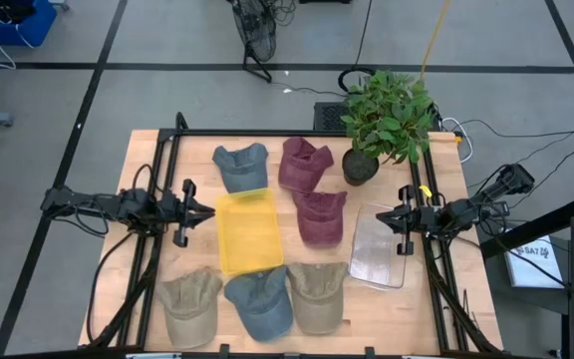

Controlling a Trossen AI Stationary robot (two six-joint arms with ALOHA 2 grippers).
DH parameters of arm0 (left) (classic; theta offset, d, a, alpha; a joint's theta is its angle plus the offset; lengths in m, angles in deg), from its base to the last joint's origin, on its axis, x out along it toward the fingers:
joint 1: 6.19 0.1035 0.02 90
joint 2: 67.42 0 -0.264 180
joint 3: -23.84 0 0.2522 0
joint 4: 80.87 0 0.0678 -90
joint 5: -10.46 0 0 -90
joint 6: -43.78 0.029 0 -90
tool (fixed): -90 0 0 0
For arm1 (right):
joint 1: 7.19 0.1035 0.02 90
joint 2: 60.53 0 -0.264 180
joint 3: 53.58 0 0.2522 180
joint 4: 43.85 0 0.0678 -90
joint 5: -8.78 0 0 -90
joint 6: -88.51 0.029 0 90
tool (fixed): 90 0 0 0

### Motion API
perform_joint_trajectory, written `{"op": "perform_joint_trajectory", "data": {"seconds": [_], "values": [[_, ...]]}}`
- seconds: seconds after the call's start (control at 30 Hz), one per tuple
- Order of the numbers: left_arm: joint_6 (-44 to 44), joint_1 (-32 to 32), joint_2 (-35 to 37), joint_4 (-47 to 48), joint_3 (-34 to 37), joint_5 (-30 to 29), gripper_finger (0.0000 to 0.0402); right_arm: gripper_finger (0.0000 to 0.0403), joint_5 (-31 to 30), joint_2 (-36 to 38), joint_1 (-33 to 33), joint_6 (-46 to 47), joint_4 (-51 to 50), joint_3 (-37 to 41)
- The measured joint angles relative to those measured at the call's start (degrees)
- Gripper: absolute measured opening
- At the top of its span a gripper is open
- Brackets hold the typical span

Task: Pick & Place hat
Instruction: Put the right brown cap into the transparent bin

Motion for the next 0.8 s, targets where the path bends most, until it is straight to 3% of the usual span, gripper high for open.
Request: {"op": "perform_joint_trajectory", "data": {"seconds": [0.13,0.33,0.6,0.8], "values": [[-1.48,-0.01,0.04,-4.66,-0.07,0.09,0.0047,0.0000,-0.01,0.02,0.00,-2.97,0.42,0.00],[-1.05,-0.02,-0.29,-1.91,-0.04,-0.48,0.0047,0.0000,-0.02,-0.13,0.00,-5.89,0.28,0.00],[-0.85,-0.02,-2.29,-2.00,-0.02,-6.50,0.0047,0.0005,0.01,-1.24,0.00,-6.77,1.57,0.00],[-0.89,-0.02,-3.72,-3.01,-0.02,-12.27,0.0047,0.0034,0.00,-4.39,-0.03,-7.64,4.89,-0.94]]}}
